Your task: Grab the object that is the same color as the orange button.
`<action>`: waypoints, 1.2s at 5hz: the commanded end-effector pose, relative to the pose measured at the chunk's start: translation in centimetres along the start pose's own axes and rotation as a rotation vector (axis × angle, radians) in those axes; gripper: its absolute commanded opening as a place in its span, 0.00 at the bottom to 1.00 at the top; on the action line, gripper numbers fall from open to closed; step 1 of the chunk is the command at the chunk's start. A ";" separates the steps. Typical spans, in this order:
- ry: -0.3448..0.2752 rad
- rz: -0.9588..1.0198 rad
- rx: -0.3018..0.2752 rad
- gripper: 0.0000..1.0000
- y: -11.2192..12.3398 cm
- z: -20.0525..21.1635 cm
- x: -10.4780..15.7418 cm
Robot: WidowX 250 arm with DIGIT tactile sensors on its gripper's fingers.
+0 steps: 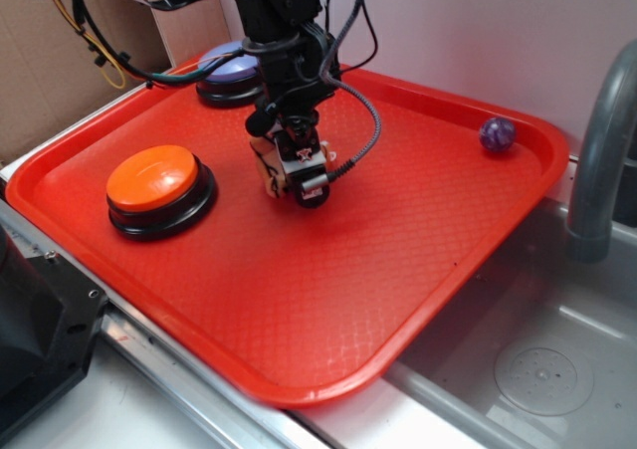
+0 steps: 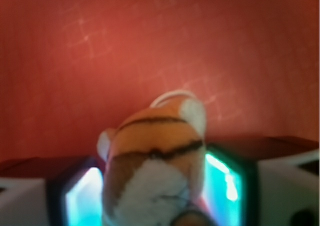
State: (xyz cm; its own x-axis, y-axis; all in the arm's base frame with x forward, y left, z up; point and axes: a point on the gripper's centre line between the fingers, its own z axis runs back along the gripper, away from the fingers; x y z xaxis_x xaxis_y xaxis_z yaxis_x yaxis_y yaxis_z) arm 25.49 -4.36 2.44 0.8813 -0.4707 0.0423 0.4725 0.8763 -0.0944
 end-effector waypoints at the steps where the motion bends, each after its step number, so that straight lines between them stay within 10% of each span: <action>1: -0.064 0.018 -0.012 1.00 -0.6 3.7 0.4; 6: -0.093 0.038 0.009 1.00 -0.7 5.9 -0.4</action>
State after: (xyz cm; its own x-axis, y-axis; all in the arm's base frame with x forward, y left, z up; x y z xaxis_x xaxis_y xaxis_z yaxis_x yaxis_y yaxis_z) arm 24.38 -3.77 7.10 0.8995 -0.4288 0.0836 0.4360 0.8932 -0.1100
